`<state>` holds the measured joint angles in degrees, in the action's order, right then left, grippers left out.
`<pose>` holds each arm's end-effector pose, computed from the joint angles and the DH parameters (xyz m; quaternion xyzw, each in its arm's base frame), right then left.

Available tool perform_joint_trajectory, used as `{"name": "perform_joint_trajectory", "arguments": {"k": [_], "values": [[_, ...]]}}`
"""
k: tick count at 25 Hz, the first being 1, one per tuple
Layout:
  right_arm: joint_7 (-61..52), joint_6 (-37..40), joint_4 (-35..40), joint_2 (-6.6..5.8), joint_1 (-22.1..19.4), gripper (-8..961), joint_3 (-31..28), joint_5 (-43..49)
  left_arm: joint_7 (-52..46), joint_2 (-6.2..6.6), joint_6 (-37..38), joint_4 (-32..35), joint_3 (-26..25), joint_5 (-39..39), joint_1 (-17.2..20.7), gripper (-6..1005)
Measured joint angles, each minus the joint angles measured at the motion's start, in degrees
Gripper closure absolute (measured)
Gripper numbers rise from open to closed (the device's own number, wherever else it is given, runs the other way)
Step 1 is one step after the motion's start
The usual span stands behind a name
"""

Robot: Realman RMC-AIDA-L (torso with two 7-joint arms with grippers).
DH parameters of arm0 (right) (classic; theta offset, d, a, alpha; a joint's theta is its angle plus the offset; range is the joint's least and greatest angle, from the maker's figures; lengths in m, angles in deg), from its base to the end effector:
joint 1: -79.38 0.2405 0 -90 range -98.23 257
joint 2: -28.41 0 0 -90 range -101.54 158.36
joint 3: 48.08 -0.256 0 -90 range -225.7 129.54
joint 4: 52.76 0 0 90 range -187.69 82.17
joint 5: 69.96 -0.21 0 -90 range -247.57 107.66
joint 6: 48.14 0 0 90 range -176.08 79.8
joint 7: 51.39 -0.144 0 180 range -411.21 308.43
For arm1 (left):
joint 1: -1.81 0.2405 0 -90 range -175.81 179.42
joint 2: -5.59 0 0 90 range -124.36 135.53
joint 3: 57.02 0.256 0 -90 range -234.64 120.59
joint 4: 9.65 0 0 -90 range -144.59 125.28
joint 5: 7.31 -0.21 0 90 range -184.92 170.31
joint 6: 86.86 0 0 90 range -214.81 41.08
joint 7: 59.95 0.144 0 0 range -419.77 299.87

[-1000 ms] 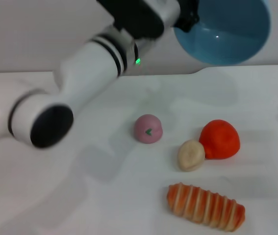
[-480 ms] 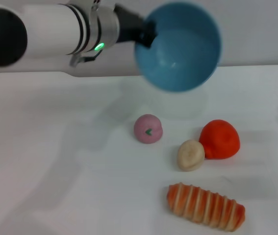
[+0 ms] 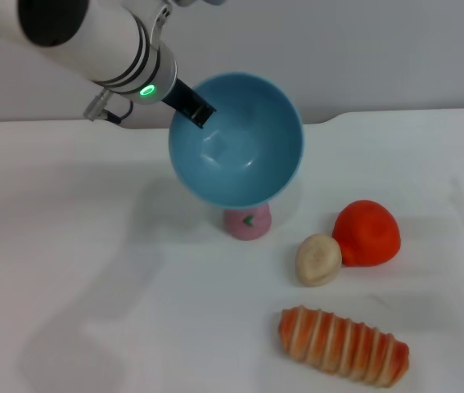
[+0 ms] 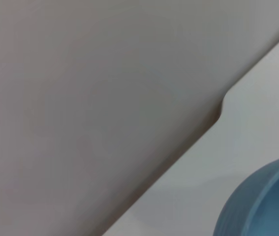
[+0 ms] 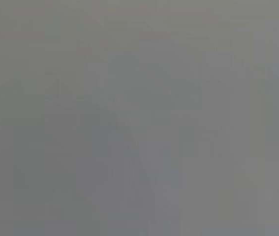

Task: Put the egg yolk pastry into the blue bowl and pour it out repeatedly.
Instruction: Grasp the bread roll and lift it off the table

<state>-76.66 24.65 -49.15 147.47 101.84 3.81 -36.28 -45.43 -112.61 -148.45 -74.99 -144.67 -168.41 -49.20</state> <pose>0.3566 0.3092 0.0149 -0.6682 0.2761 0.3465 0.5977 -0.0957 0.4381 -0.0303 -0.8954 -0.2254 0.1245 0.3632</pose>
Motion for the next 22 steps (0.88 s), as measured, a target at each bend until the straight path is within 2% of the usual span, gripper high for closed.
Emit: {"name": "perform_joint_trajectory", "arguments": {"k": [4,8,14,17,22], "values": [[-0.1,0.0,0.0,0.04,-0.1,228,0.2,0.8,-1.6,-0.03,-5.1,2.3,-0.2,-1.3,-3.6,1000],[-0.3,0.0,0.0,0.02,0.0,229,0.4,1.6,-2.1,0.0,-8.3,4.1,-0.3,-1.6,-5.6,1000],[-4.3,-0.4,0.6,-0.32,0.6,232,0.4,6.8,-0.9,0.07,-11.1,12.6,-2.4,-1.0,-9.8,1000],[-5.6,-0.5,1.1,-0.41,0.9,234,0.5,7.8,2.4,-0.04,-11.1,16.3,-5.1,1.5,-10.4,999],[-6.4,-0.8,1.6,-0.41,1.4,236,2.4,7.9,4.9,0.07,-11.5,17.9,-5.7,4.5,-10.1,999]]}}
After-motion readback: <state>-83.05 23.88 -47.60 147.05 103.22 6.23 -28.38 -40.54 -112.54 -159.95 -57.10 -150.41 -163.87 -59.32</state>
